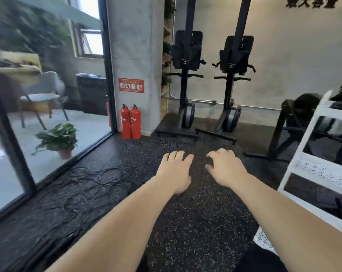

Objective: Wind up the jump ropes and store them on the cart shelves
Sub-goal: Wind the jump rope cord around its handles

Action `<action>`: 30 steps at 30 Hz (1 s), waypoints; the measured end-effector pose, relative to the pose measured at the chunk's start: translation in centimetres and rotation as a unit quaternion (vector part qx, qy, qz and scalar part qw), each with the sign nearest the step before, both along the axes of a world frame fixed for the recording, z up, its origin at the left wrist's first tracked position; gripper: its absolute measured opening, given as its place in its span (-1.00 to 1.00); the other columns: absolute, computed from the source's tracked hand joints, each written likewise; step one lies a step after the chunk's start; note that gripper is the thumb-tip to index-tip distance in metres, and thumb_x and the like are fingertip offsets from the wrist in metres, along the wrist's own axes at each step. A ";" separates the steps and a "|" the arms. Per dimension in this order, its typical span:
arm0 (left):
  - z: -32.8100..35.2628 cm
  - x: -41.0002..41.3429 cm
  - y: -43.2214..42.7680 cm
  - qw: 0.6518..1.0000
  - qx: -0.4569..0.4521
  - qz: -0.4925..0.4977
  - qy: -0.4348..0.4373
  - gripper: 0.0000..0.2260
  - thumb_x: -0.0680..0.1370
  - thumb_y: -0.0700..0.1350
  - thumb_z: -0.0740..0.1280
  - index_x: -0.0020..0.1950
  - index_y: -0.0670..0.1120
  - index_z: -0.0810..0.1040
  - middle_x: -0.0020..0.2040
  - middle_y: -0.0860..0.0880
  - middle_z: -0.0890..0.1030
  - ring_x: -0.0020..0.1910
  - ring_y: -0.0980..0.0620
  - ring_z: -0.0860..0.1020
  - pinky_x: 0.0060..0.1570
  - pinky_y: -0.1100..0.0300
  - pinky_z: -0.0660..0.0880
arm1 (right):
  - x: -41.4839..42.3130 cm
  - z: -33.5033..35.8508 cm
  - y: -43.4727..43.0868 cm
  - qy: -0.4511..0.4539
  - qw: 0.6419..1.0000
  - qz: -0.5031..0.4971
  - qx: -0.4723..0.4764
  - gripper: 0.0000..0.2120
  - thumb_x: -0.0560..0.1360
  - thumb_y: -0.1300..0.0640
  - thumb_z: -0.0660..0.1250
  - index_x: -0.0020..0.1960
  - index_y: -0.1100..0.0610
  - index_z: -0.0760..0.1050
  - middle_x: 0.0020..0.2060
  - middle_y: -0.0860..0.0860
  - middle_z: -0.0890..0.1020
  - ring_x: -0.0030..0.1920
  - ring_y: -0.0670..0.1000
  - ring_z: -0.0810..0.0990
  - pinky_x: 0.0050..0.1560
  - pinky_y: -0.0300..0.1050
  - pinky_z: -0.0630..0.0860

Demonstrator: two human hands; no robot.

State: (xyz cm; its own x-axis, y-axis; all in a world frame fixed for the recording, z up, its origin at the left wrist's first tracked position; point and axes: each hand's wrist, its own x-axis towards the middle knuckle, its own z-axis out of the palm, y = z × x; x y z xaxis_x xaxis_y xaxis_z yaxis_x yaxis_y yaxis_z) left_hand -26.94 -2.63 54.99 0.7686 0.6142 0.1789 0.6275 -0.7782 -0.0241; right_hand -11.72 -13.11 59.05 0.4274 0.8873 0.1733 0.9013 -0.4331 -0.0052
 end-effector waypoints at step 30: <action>-26.0 -24.6 20.1 0.951 -0.225 0.209 0.041 -0.26 0.63 -0.23 0.36 0.73 0.07 0.10 0.68 -0.05 0.22 0.62 -0.19 0.26 0.58 -0.13 0.27 | -16.4 -24.6 24.4 0.120 0.933 0.217 -0.260 -0.56 0.73 -0.04 0.19 0.60 -0.06 0.33 0.45 0.06 0.44 0.45 0.15 0.37 0.36 0.13 0.48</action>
